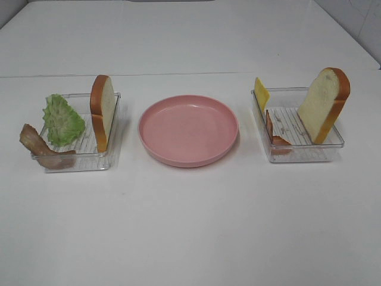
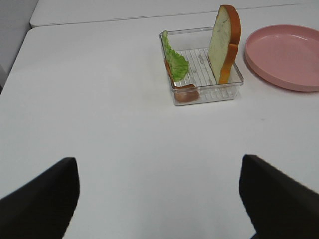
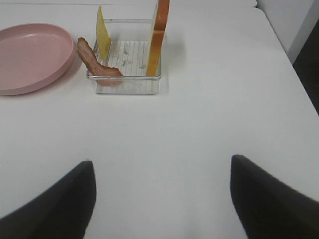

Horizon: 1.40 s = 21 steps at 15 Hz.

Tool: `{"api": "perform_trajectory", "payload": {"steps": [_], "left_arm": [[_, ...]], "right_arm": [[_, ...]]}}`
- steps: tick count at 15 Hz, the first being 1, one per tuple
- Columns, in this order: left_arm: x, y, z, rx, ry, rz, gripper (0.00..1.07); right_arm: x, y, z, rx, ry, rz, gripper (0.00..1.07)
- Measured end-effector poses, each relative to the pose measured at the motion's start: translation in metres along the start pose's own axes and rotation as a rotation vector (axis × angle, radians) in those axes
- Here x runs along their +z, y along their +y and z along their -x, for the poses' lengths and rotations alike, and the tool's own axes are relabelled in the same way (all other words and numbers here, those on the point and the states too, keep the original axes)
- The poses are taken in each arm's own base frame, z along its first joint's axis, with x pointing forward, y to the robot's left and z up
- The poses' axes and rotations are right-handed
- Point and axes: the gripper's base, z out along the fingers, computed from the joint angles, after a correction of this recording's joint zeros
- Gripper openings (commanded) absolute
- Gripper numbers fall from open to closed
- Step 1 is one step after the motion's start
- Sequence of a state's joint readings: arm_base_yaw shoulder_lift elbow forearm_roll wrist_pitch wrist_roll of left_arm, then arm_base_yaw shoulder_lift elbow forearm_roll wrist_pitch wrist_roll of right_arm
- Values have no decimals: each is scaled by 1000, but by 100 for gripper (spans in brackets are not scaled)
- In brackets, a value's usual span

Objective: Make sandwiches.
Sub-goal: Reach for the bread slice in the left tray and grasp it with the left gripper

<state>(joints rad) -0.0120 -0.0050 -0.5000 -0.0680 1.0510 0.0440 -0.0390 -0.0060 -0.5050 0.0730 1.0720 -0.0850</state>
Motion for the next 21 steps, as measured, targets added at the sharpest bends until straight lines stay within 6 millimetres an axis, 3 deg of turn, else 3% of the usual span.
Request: {"api": "perform_trajectory", "payload": {"steps": [21], "left_arm": [[0, 0, 0, 0, 0, 0, 83]], "right_arm": [[0, 0, 0, 0, 0, 0, 71]]}}
